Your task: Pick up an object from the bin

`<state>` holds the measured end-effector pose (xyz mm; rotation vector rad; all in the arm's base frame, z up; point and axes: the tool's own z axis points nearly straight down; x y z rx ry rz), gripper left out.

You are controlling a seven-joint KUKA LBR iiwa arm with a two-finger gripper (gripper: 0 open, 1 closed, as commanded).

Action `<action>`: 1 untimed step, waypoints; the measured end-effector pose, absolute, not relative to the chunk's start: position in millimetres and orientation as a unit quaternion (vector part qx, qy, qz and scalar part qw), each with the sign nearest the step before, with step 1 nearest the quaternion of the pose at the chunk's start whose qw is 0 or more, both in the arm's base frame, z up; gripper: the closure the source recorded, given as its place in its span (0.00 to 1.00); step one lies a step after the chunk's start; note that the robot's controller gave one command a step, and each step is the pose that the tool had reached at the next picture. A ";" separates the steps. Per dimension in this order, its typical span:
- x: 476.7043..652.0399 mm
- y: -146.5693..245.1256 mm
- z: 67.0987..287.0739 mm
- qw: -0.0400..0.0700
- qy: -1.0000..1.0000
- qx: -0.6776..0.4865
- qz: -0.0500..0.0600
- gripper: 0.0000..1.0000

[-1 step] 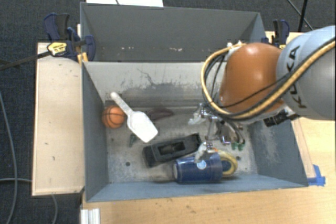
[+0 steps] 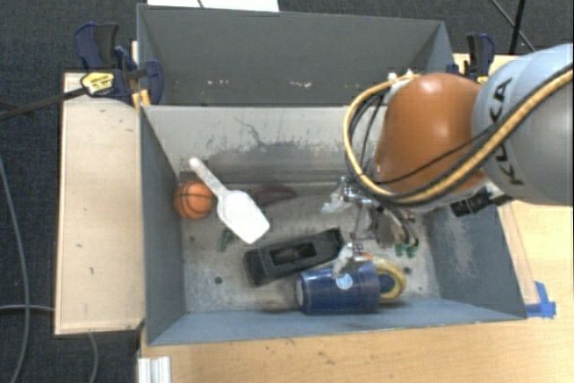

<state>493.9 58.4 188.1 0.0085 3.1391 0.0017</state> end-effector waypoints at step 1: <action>519.4 85.7 86.6 0.026 0.999 -0.024 0.002 1.00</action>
Offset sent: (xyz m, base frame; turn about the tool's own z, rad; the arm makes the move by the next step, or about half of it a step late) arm 0.0000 0.0000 0.0000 0.0000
